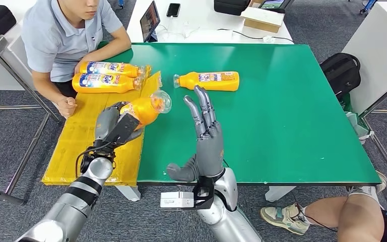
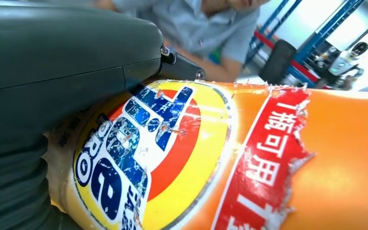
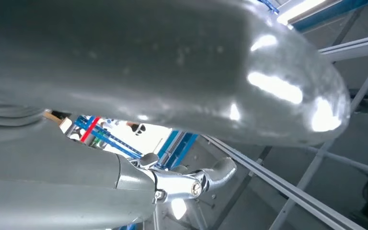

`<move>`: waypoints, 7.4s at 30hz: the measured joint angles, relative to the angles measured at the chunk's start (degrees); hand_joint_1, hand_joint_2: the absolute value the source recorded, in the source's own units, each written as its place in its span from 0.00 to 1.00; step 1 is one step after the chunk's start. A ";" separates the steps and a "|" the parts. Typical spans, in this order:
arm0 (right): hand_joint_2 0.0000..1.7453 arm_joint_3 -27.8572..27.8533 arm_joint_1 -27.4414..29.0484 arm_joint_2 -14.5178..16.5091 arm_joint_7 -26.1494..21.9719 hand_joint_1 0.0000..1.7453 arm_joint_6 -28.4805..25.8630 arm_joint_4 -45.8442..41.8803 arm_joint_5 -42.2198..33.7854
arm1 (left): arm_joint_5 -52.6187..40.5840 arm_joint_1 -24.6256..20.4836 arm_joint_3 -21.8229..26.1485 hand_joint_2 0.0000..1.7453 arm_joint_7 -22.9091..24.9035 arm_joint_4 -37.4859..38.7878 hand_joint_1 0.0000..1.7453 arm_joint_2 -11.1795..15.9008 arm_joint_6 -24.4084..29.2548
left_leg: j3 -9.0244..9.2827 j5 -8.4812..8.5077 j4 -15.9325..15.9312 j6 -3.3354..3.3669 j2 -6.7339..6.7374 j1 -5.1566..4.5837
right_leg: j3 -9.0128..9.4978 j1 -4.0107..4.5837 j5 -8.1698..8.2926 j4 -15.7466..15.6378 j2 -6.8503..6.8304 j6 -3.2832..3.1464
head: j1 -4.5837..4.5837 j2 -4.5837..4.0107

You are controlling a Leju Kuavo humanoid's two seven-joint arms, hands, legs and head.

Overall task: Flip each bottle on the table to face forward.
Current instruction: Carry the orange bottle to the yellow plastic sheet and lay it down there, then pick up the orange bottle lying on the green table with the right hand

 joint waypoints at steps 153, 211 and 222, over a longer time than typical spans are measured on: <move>1.00 -1.72 -21.84 -13.64 40.36 1.00 31.96 51.28 27.03 | 29.55 25.76 20.49 1.00 -18.44 -32.48 0.00 -6.23 -11.89 | 0.31 0.04 0.00 0.08 -0.29 -0.03 | 0.38 -0.03 0.00 -0.07 -0.26 0.01 | -0.01 0.00; 1.00 2.29 -6.55 -2.49 -0.01 1.00 0.34 19.32 -12.08 | 53.40 17.73 -1.33 1.00 -11.95 -27.20 0.00 -7.54 -33.63 | -0.20 0.06 0.01 0.11 -0.28 -0.07 | -0.08 -0.08 0.03 -0.04 -0.25 0.06 | -0.01 0.00; 1.00 5.94 -7.54 -3.00 0.00 1.00 0.43 25.27 -14.48 | 55.22 20.46 -1.36 1.00 -15.09 -32.49 0.00 -7.11 -36.15 | -0.22 0.06 0.01 0.11 -0.25 -0.07 | -0.10 -0.08 0.03 -0.04 -0.25 0.06 | -0.01 0.00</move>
